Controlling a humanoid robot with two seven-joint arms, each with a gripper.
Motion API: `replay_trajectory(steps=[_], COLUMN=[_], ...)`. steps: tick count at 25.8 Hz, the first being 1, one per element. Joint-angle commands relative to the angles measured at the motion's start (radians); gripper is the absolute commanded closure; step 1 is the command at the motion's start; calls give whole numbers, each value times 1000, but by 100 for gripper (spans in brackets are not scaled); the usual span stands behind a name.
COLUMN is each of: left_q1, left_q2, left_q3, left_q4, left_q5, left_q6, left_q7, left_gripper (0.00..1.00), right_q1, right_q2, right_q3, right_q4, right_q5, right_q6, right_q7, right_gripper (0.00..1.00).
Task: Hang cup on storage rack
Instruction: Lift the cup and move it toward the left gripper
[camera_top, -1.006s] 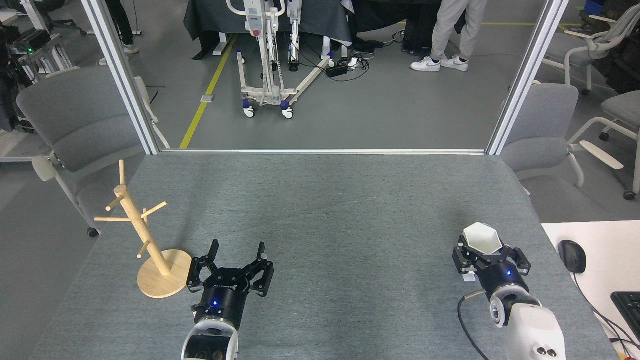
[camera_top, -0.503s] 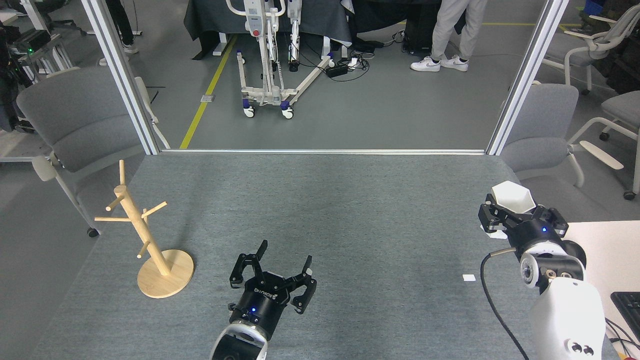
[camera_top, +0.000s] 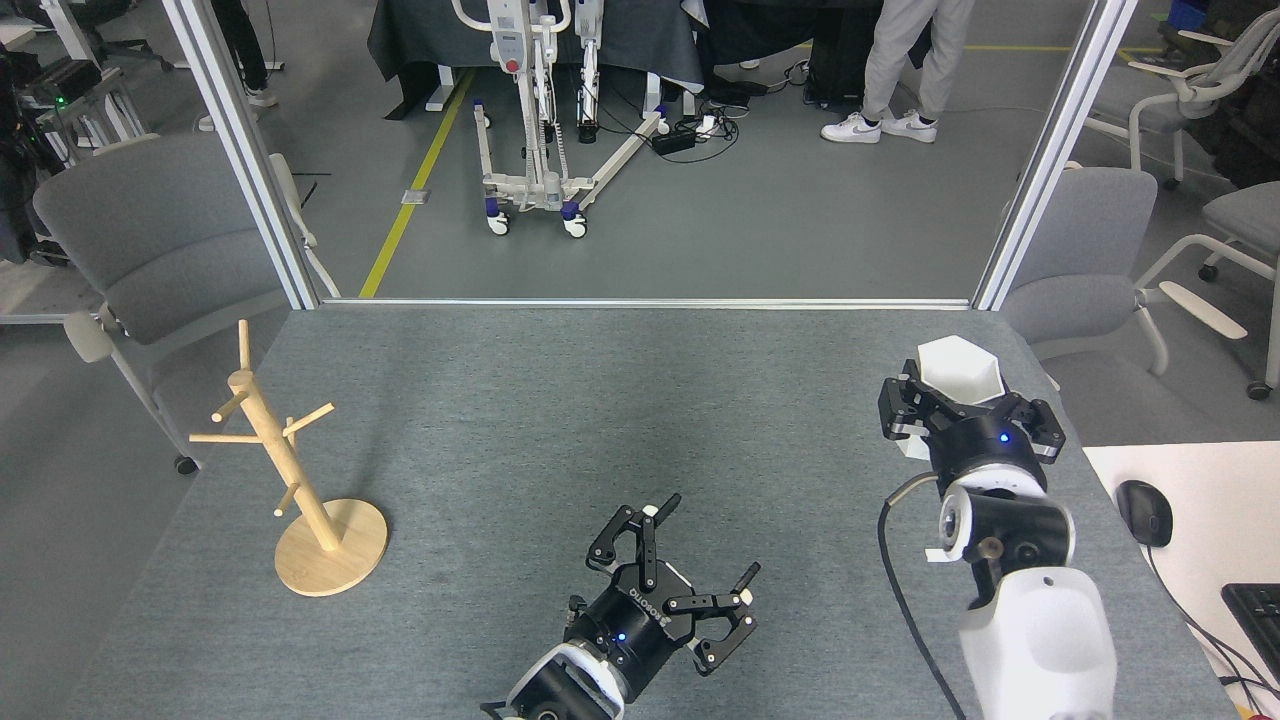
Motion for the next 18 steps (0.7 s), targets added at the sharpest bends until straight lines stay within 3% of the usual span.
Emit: replay_trajectory(steps=[1, 9, 18], left_q1=[-39, -145, -262], left_q2=[-6, -9, -10], left_q3=[-46, -76, -75], left_q4=[43, 120, 218], left_q5=[0, 31, 158], left_q6=[-4, 4, 1], left_q7=[-4, -71, -121], left_gripper=[2, 2, 2], right_q1=[-26, -74, -94], right_q2=[15, 30, 79], right_q3=[151, 359, 378], right_q4=[-34, -48, -45], right_q5=[9, 126, 167], right_q6=[181, 444, 462], right_q7=[44, 181, 219], right_gripper=[84, 85, 85])
